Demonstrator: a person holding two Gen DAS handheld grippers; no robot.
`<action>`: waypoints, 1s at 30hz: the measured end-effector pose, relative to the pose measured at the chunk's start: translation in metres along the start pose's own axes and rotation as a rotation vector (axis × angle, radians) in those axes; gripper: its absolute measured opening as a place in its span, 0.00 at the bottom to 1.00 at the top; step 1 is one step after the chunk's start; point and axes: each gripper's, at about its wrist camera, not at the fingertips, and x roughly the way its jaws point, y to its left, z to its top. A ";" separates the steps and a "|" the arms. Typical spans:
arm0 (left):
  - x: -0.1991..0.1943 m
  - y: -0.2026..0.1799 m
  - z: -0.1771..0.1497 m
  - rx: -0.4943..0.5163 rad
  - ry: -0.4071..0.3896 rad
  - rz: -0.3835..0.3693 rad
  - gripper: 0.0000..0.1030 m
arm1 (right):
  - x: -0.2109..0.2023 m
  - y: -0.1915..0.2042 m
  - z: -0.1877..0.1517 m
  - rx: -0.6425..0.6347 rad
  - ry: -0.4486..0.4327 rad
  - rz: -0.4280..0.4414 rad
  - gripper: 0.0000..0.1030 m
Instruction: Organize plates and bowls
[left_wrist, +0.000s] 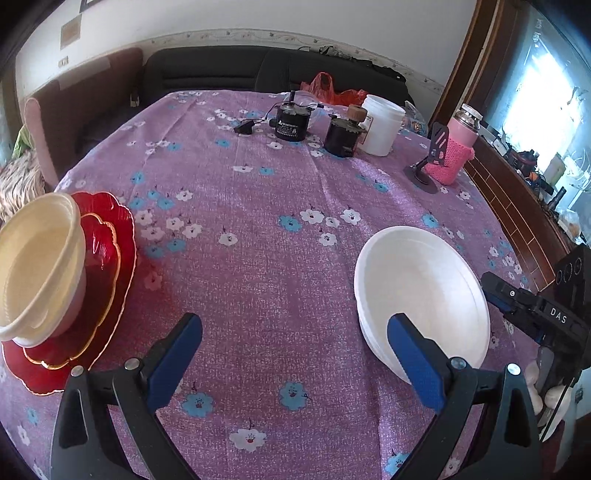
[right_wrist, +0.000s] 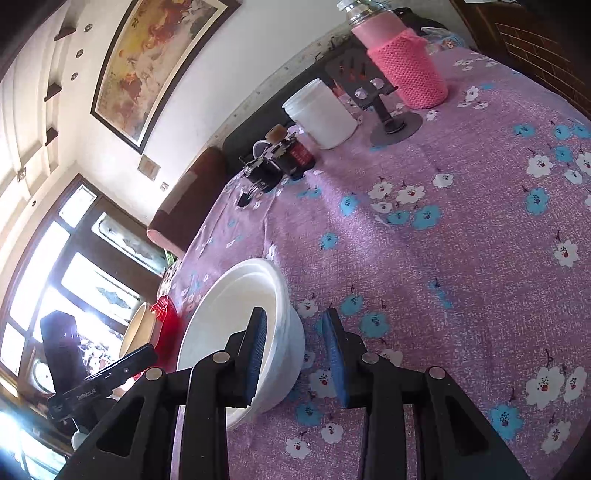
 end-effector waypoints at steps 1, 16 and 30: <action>0.003 0.001 0.000 -0.007 0.005 0.000 0.97 | -0.003 -0.001 0.001 0.006 -0.019 -0.012 0.33; 0.050 -0.038 0.012 0.037 0.155 -0.105 0.32 | -0.011 -0.009 0.004 -0.041 -0.082 -0.343 0.33; 0.018 0.006 -0.003 0.000 -0.015 -0.019 0.50 | 0.002 -0.018 0.002 -0.072 -0.078 -0.592 0.77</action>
